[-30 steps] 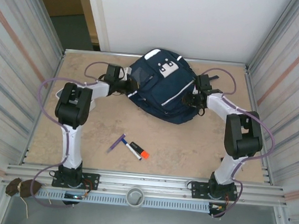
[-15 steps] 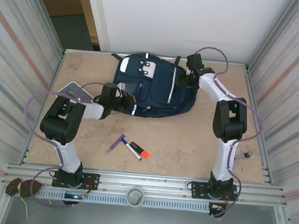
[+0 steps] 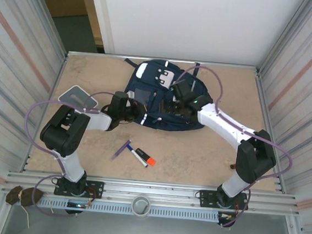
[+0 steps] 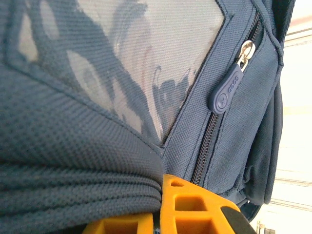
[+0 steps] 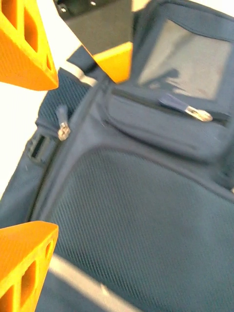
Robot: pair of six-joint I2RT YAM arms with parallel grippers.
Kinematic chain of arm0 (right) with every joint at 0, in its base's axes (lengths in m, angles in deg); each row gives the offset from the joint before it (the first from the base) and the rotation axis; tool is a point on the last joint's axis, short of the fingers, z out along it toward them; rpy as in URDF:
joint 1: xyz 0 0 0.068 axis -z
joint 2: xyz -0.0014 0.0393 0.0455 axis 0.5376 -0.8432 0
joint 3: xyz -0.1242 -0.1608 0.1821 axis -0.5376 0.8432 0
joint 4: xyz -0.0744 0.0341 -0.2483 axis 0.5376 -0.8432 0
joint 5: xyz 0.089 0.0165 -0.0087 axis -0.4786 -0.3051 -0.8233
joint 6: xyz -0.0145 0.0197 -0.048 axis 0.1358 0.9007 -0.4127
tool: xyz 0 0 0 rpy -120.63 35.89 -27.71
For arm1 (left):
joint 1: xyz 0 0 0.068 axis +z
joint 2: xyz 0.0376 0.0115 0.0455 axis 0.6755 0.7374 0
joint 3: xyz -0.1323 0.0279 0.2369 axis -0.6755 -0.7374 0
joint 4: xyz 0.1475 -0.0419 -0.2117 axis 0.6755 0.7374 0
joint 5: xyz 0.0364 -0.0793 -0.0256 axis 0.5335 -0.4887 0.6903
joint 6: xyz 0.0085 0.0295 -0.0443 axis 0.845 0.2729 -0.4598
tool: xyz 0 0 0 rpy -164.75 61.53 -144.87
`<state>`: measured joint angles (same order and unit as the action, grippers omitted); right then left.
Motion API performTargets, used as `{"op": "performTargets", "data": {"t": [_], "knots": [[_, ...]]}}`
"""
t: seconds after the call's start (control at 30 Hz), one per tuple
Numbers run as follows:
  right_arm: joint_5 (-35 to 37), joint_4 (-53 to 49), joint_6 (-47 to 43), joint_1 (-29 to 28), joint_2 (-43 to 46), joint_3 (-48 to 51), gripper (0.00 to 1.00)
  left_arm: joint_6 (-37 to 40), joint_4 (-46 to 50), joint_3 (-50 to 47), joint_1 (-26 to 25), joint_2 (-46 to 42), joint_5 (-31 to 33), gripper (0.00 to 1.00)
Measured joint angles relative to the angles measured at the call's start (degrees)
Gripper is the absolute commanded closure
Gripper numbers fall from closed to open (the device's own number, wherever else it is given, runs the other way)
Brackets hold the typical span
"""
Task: Pack the student bag
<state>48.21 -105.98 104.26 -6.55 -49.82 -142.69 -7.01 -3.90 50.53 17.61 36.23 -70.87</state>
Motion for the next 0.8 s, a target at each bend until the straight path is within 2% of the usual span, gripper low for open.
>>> {"op": "performTargets", "data": {"t": [0.17, 0.4, 0.53, 0.67, 0.8], "knots": [[3.39, 3.19, 6.78, -6.08, -3.48, 1.95, 0.39, -0.63, -0.17, -0.26, -0.26, -0.24, 0.85, 1.0], [7.26, 7.39, 12.31, -8.31, -9.42, 2.14, 0.41, -0.87, 0.26, -0.39, -0.37, -1.07, 1.55, 1.0], [10.27, 8.94, 14.34, -9.84, -11.43, 2.14, 0.35, -0.87, 0.31, -0.42, -0.44, -1.11, 1.6, 1.0], [13.33, 10.01, 15.67, -10.95, -13.6, 1.99, 0.34, -0.87, 0.35, -0.59, -0.74, -1.18, 2.47, 1.0], [17.22, 9.92, 16.06, -11.96, -16.37, 0.59, 0.39, -0.85, 0.28, -0.96, -0.74, -1.51, 3.02, 1.0]]}}
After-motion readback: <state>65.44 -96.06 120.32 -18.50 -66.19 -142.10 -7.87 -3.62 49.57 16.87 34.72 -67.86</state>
